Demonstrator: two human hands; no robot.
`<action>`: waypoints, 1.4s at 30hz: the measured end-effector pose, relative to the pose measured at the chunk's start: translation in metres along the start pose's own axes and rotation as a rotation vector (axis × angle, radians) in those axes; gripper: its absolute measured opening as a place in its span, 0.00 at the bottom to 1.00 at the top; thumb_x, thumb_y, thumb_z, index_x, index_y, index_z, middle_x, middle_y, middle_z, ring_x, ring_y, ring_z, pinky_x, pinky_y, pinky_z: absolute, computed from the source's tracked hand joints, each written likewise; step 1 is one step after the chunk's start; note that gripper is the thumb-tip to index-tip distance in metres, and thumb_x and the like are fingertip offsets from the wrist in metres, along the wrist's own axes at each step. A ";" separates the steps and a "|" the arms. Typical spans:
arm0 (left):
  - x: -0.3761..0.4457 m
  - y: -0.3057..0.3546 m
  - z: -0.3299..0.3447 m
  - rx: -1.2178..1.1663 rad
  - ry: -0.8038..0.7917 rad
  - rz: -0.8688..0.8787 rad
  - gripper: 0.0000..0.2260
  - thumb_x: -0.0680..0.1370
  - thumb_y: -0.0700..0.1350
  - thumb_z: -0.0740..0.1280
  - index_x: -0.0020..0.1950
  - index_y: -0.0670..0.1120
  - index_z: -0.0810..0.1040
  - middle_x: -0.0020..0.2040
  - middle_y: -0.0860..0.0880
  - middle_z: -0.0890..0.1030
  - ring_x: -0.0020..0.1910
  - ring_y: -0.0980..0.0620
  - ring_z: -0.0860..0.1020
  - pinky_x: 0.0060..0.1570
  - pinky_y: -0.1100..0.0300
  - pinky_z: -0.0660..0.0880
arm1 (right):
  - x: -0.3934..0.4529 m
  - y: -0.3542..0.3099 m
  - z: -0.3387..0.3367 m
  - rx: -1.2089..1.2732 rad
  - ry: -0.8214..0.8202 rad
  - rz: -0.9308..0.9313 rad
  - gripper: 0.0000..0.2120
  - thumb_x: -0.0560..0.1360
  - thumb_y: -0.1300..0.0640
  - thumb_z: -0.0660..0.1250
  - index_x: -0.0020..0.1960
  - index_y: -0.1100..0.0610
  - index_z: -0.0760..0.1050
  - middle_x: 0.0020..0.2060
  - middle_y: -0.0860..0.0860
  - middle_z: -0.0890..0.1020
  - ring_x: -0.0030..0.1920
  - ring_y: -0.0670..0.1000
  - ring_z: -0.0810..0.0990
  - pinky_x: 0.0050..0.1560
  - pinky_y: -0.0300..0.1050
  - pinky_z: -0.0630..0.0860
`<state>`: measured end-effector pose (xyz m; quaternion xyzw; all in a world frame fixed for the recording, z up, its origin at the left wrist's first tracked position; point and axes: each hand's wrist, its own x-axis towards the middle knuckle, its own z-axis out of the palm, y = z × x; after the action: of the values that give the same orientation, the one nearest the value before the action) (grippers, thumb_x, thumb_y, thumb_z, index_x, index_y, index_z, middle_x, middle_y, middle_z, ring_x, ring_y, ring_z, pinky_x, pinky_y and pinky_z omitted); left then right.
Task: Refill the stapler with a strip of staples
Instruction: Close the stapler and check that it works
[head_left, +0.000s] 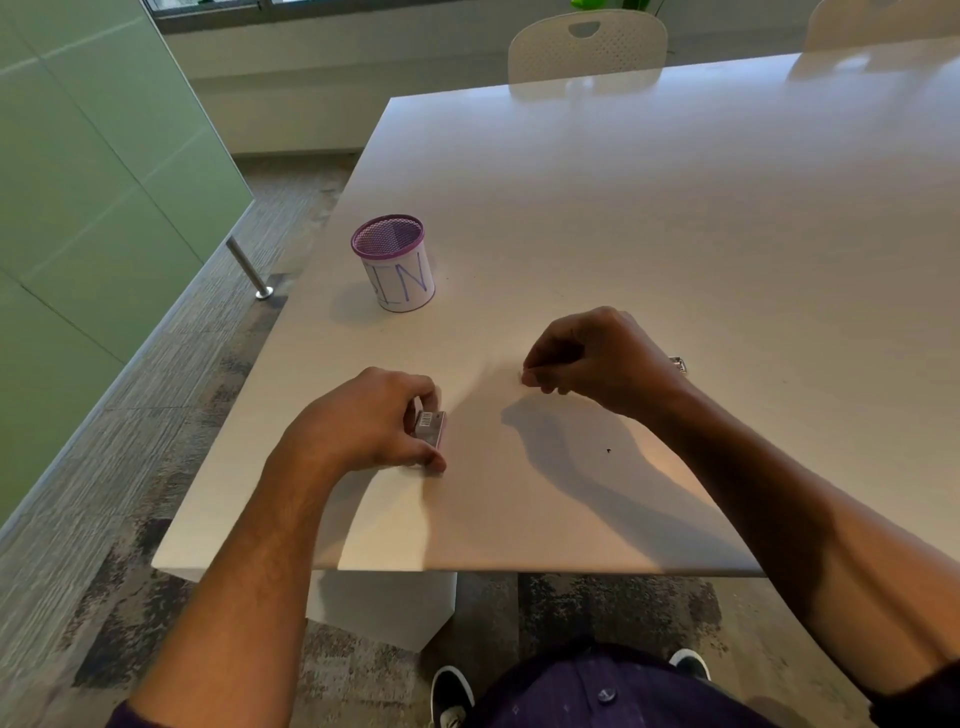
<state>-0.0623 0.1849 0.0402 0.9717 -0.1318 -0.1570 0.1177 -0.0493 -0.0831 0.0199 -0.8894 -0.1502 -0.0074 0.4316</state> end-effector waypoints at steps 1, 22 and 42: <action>0.000 0.002 -0.001 0.022 -0.005 0.010 0.26 0.62 0.59 0.83 0.55 0.55 0.78 0.46 0.55 0.79 0.41 0.58 0.78 0.40 0.60 0.73 | 0.000 0.002 0.000 -0.008 0.011 -0.005 0.06 0.71 0.57 0.79 0.47 0.55 0.87 0.38 0.48 0.88 0.38 0.44 0.86 0.43 0.36 0.82; 0.096 0.098 0.047 0.132 0.400 0.663 0.32 0.76 0.44 0.73 0.78 0.59 0.66 0.52 0.46 0.83 0.43 0.43 0.81 0.41 0.50 0.80 | -0.019 0.042 -0.071 -0.025 0.221 0.243 0.07 0.70 0.59 0.79 0.49 0.54 0.87 0.39 0.46 0.87 0.41 0.42 0.86 0.48 0.36 0.80; 0.108 0.092 0.055 0.004 0.457 0.728 0.19 0.74 0.38 0.73 0.59 0.50 0.68 0.43 0.45 0.83 0.38 0.40 0.79 0.36 0.46 0.80 | -0.020 0.056 -0.061 -0.132 0.104 0.164 0.07 0.73 0.62 0.76 0.48 0.52 0.87 0.41 0.45 0.87 0.40 0.34 0.84 0.38 0.24 0.76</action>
<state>-0.0024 0.0568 -0.0155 0.8718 -0.4368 0.1144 0.1897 -0.0457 -0.1674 0.0124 -0.9236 -0.0537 -0.0278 0.3786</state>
